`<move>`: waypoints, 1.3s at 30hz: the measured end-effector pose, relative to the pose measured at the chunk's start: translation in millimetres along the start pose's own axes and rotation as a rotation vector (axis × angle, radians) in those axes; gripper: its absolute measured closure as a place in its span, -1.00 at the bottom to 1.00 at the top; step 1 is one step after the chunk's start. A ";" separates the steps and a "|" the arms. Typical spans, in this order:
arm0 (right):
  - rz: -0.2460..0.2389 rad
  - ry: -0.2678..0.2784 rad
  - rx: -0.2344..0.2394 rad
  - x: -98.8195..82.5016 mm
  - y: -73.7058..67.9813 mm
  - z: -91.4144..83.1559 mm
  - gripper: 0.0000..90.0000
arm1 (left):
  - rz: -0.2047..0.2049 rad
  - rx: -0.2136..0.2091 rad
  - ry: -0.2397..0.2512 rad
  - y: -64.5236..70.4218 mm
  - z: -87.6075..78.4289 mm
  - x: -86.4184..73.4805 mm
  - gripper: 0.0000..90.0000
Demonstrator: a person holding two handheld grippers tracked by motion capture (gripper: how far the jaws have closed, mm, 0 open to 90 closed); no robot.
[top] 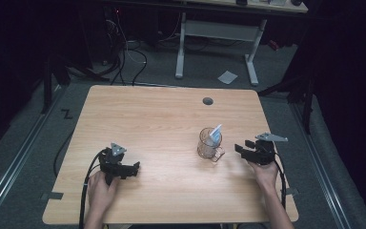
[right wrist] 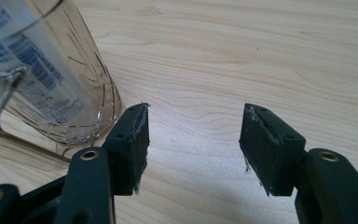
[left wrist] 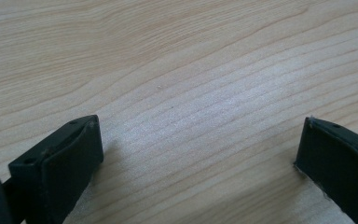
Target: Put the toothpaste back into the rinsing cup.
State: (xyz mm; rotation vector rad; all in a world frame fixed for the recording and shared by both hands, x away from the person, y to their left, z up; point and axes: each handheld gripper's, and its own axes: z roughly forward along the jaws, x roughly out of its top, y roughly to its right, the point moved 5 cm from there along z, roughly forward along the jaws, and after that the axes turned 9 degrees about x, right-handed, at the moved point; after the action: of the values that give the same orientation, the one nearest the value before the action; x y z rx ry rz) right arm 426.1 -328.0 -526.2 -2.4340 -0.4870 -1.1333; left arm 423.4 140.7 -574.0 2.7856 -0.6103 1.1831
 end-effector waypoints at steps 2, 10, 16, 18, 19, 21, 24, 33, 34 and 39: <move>0.001 -0.008 -0.005 -2.5 0.7 2.1 -0.07 | 0.000 0.000 0.000 0.0 0.0 0.0 -0.98; -0.011 -0.041 -0.023 -7.6 -0.3 12.6 -0.08 | 0.000 0.000 0.000 0.0 0.0 0.0 -0.98; -0.019 -0.063 -0.034 -10.8 0.1 20.7 -0.08 | 0.000 0.000 0.000 0.0 0.0 0.0 -0.98; -0.021 -0.069 -0.039 -11.6 0.0 23.0 -0.08 | 0.000 0.000 0.000 0.0 0.0 0.0 -0.98; -0.021 -0.071 -0.040 -12.0 0.2 23.9 -0.08 | 0.000 0.000 0.000 0.0 0.0 0.0 -0.98; -0.025 -0.078 -0.048 -13.2 1.1 26.4 -0.08 | 0.000 0.000 0.000 0.0 0.0 0.0 -0.98; -0.029 -0.085 -0.058 -14.3 1.8 29.4 -0.08 | 0.000 0.000 0.000 0.0 0.0 0.0 -0.98; -0.036 -0.089 -0.075 -15.1 1.6 33.7 -0.08 | 0.000 0.000 0.000 0.0 0.0 0.0 -0.98; -0.034 -0.090 -0.077 -15.3 1.5 34.0 -0.08 | 0.000 0.000 0.000 0.0 0.0 0.0 -0.98; -0.040 -0.102 -0.092 -17.0 3.6 36.7 -0.08 | 0.000 0.000 0.000 0.0 0.0 0.0 -0.98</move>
State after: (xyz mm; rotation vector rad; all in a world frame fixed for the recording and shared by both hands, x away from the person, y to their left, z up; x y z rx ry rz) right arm 440.9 -315.1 -561.7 -2.5829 -0.5275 -1.0732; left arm 423.4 140.7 -574.0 2.7855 -0.6100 1.1833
